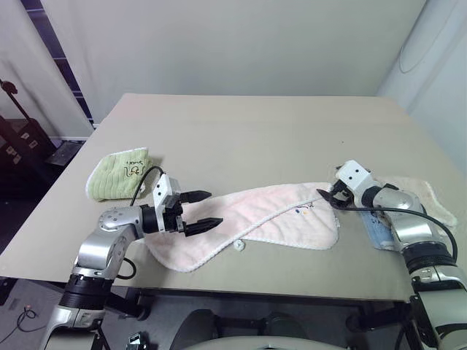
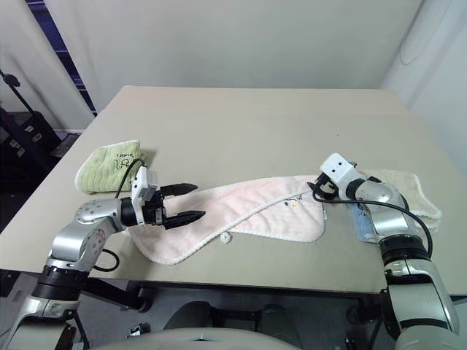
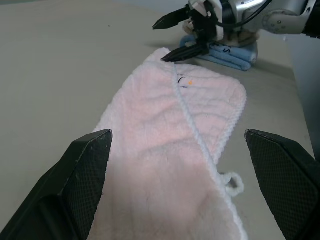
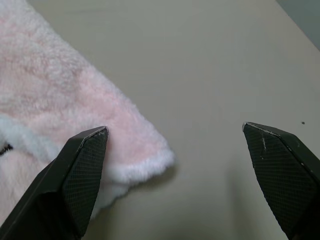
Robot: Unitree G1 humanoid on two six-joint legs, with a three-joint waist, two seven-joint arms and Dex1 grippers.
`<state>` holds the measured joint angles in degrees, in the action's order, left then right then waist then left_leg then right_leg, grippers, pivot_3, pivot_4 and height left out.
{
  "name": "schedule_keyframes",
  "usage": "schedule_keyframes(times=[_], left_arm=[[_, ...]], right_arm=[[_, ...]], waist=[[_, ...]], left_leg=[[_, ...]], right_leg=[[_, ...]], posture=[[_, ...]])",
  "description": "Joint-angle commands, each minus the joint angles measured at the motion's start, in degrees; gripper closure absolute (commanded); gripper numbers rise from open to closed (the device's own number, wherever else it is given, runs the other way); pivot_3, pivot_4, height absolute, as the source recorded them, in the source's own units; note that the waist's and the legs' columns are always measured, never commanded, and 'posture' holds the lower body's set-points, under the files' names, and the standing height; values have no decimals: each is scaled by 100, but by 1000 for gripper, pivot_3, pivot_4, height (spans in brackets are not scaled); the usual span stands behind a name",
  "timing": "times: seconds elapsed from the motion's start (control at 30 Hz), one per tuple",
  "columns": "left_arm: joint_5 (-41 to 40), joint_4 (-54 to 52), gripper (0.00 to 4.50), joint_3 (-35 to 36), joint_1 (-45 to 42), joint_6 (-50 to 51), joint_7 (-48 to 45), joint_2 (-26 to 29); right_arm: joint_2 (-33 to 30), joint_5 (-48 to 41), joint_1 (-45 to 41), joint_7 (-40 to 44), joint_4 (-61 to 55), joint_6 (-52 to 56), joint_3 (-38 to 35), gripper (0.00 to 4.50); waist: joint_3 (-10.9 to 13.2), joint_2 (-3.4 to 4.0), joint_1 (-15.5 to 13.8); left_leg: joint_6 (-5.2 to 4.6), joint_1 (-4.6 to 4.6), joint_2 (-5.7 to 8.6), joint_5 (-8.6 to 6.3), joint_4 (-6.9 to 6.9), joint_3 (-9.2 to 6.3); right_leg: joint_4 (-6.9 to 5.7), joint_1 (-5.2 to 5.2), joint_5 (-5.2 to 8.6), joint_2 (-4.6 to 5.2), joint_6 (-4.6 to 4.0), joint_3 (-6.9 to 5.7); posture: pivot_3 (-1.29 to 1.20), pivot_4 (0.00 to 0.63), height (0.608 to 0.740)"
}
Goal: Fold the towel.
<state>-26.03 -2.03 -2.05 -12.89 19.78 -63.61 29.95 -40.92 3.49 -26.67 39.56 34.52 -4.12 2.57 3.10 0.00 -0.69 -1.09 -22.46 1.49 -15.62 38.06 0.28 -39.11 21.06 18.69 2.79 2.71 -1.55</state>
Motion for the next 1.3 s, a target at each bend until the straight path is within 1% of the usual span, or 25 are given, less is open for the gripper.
schedule_keyframes(times=[0.03,0.17,0.27,0.47,0.6,0.8,1.0,1.1,1.3], left_arm=[[-80,-166,25,113,-15,-41,-4,78],[-47,-85,25,92,-32,-104,-19,62],[-20,-9,25,64,-48,-163,-45,27],[13,44,25,10,-58,-240,-88,-46],[21,95,25,9,-47,-288,-126,-48],[42,198,25,28,-47,-368,-168,-44],[73,321,25,47,17,-522,-206,-36],[77,418,0,66,48,-630,-233,-36],[56,631,0,103,124,-799,-379,-6]], right_arm=[[-279,-146,84,150,-261,-46,-279,0],[-323,-160,266,233,-384,-17,-276,0],[-224,-116,248,137,-358,0,-245,0],[87,10,4,-105,-242,4,-129,0],[184,87,-174,-146,-136,-44,-59,0],[314,274,-485,-213,366,-258,125,0],[340,422,-747,-12,981,-621,318,0],[393,455,-917,39,1178,-805,369,556],[447,403,-1015,166,1266,-996,362,2727]], waist=[[0,0,0],[-1,1,17],[-1,4,25],[-1,4,25],[-1,4,18],[-1,4,15],[-1,4,39],[-1,4,60],[-1,4,117]], left_leg=[[0,0,0,0,0,0],[0,4,0,0,0,0],[0,5,0,0,0,0],[0,5,0,0,0,0],[1,5,0,1,0,0],[1,5,0,1,0,0],[2,5,0,1,0,0],[2,5,0,1,0,0],[2,5,0,1,0,0]], right_leg=[[0,-1,0,0,0,0],[0,-3,0,0,-1,0],[-2,-3,0,0,-1,0],[-2,-3,0,-1,-1,0],[-2,-3,-1,-1,0,0],[-2,-3,0,-1,-1,0],[-2,-3,0,-1,-1,0],[-2,-3,0,-1,-1,0],[-2,-3,-1,-1,-1,0]], posture=[[0,0,740],[0,0,740],[0,0,740],[0,0,740],[0,0,740],[0,0,740],[0,0,740],[0,0,740],[0,0,740]])
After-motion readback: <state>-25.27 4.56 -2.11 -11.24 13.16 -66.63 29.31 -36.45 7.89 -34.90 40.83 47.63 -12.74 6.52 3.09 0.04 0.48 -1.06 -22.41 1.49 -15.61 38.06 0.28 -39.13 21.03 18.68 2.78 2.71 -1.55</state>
